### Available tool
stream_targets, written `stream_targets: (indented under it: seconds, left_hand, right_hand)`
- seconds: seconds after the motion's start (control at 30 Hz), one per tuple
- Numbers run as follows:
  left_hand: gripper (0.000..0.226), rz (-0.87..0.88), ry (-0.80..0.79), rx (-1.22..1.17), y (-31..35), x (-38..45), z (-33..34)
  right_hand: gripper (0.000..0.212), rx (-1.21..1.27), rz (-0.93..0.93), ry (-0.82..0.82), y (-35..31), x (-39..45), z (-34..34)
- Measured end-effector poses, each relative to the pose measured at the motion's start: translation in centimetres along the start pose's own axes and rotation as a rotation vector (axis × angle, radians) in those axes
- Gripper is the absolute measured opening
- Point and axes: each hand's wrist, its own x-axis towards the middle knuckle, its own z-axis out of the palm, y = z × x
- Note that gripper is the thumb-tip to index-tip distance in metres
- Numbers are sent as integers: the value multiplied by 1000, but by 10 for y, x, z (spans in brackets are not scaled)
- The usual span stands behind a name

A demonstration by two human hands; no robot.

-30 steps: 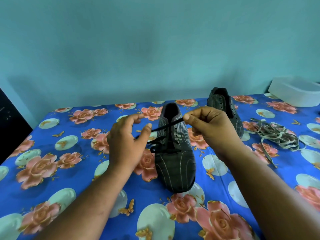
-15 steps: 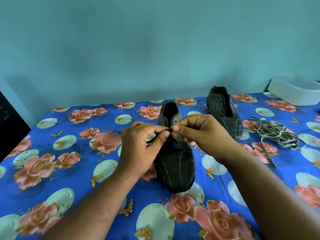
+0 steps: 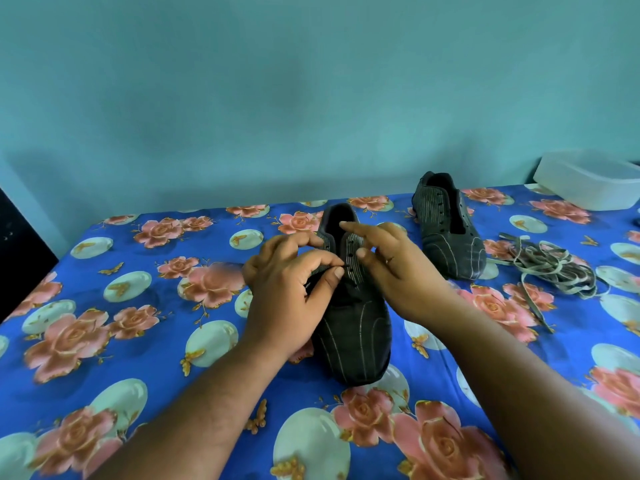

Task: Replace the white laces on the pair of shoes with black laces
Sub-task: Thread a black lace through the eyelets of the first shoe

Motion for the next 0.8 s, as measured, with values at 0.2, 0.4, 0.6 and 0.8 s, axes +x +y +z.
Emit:
stream_targets:
  seconds: [0.2,0.4,0.6,0.8]
  left_hand:
    - [14,-49,-39,113,1,-1,4]
    - [6,-54,16,263,11,0,2]
    - [8,-84,-50,383,18,1,5]
    - [9,-168,-132,322,16,1,11]
  right_hand:
    - [48,-257,-86,-27,6,-3,4]
    - [41,-270,-67,17,2,-3,-1]
    - [31,-102,-52,6,10,-2,-7]
    - [32,-18,-51,-24,17,-1,-9]
